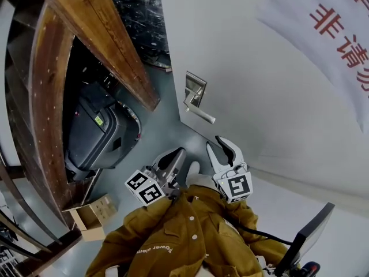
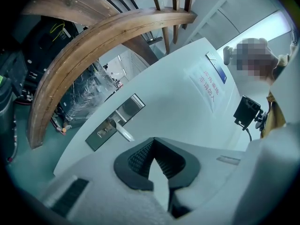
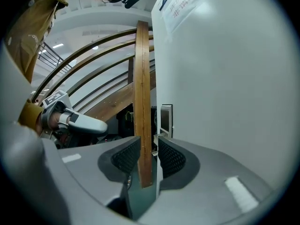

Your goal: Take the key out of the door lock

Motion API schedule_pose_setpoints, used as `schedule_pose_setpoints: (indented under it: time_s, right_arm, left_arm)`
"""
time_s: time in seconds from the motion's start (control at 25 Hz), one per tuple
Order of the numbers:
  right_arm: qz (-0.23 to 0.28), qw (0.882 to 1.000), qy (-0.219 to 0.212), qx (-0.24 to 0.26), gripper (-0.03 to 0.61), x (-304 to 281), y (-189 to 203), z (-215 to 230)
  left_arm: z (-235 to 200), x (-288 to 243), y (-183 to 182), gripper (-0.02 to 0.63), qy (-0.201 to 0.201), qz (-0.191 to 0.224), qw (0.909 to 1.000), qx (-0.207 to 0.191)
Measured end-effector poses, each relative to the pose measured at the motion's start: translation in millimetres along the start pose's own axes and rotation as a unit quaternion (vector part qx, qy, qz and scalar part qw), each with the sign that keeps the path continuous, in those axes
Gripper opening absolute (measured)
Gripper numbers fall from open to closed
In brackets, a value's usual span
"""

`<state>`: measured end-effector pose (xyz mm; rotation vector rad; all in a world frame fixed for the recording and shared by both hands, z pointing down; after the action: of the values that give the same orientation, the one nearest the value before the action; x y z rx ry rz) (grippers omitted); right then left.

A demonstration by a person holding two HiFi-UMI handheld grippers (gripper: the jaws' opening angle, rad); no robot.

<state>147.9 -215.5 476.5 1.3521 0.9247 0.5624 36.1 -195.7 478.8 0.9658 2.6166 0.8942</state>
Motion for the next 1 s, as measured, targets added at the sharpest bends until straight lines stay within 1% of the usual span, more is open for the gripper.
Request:
schedule_pose_setpoints:
  time_s: [0.2, 0.32, 0.36, 0.44, 0.48, 0.56, 0.64, 0.76, 0.84, 0.96, 1.0]
  right_arm:
    - [0.028, 0.999, 0.004, 0.043, 0.154, -12.5, -9.0, 10.6]
    - [0.007, 0.998, 0.002, 0.068, 0.181, -22.0, -5.0, 15.2]
    - [-0.004, 0.998, 0.001, 0.067, 0.190, -26.2, -2.6, 17.2]
    - [-0.025, 0.998, 0.003, 0.059, 0.230, -33.9, 1.1, 22.8]
    - [-0.031, 0.997, 0.005, 0.064, 0.230, -37.3, 1.9, 25.8]
    - [-0.041, 0.995, 0.008, 0.093, 0.232, -45.6, 5.2, 30.5]
    - [-0.058, 0.991, 0.002, 0.125, 0.239, -56.9, 13.2, 33.7]
    - [-0.084, 0.984, -0.009, 0.155, 0.250, -74.2, 27.4, 41.5]
    - [-0.098, 0.982, -0.014, 0.160, 0.248, -84.0, 35.3, 47.1]
    - [-0.109, 0.982, -0.029, 0.154, 0.228, -91.1, 43.8, 51.4]
    - [-0.110, 0.982, -0.037, 0.151, 0.211, -92.0, 45.2, 51.7]
  left_arm:
    - [-12.8, -1.5, -3.7, -0.001, -0.010, 0.010, 0.9997, 0.022]
    - [-13.8, 1.9, -14.2, -0.001, -0.009, 0.018, 0.9996, 0.020]
    - [-13.8, 2.5, -17.3, -0.001, -0.008, 0.019, 0.9996, 0.019]
    - [-12.4, 3.2, -21.8, 0.000, -0.004, 0.019, 0.9997, 0.017]
    - [-11.1, 3.7, -23.5, 0.000, -0.002, 0.020, 0.9997, 0.016]
    - [-9.3, 4.9, -27.0, 0.000, 0.002, 0.023, 0.9996, 0.018]
    - [-8.7, 5.4, -29.0, 0.000, 0.006, 0.025, 0.9995, 0.021]
    - [-8.6, 5.5, -29.4, 0.000, 0.009, 0.026, 0.9994, 0.022]
    - [-9.2, 6.8, -30.1, -0.001, 0.009, 0.029, 0.9993, 0.023]
    - [-9.4, 7.9, -31.6, 0.000, 0.011, 0.033, 0.9990, 0.027]
    - [-9.6, 7.5, -32.0, 0.000, 0.013, 0.034, 0.9989, 0.030]
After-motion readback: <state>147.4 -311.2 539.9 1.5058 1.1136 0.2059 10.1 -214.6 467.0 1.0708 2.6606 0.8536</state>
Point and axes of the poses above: the fingertips, and each gripper's own axes: x backward along the fingers, z to its right, y out of its underside, the point moved 2 cm from there along x, backward along the fingers, and after that the axes turned 4 degrees about x, right-handed, at the moved point
